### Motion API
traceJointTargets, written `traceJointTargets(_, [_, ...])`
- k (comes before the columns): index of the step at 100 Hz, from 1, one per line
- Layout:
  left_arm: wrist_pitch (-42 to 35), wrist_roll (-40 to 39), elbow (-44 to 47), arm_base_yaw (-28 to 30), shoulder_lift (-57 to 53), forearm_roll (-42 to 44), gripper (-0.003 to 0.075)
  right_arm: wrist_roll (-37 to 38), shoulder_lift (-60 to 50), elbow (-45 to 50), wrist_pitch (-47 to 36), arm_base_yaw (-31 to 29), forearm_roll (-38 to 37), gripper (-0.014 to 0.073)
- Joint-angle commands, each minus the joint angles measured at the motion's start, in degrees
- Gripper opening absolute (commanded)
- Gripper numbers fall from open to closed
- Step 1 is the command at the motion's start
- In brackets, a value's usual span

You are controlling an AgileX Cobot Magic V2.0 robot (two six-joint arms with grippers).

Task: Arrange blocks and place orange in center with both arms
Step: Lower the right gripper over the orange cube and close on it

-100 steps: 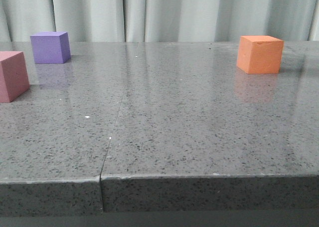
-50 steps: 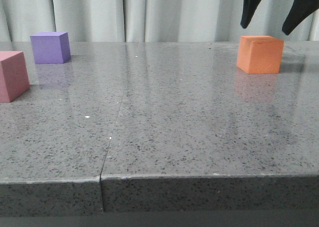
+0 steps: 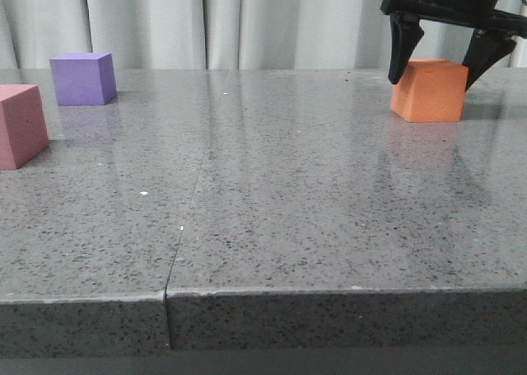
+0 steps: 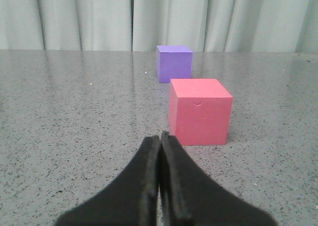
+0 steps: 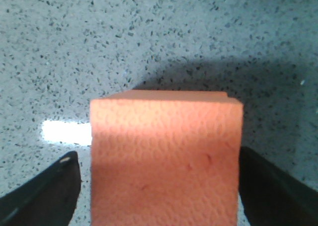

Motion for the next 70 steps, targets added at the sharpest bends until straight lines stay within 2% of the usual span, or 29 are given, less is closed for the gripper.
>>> traceJointTargets(1, [-4.4,-0.4,2.4,0.2,-1.6,-0.2,-0.0020,-0.6,-2.6,-1.9,-1.8,-0.2,0.7,0.0610])
traceJointTargets(8, [-4.4,-0.4,2.4,0.2,-1.6,-0.2,-0.0020,-0.6,-2.1,-1.9,-1.8,-0.2,0.7,0.0552])
traceJointTargets(25, [-4.4,-0.4,2.4,0.2,-1.6,-0.2,-0.0020,-0.6,-2.0,-1.9,-2.2,-0.2,0.6,0.0329])
traceJointTargets(32, [-4.4,-0.4,2.4,0.2,-1.6,-0.2,-0.0020,-0.6,-2.0,-1.9,-2.2,-0.2,0.6,0.0281])
traceJointTargets(70, [-4.4,-0.4,2.4,0.2,-1.6,-0.2,-0.0020,-0.6,-2.0,-1.9,-0.6,-0.2,0.7,0.0266])
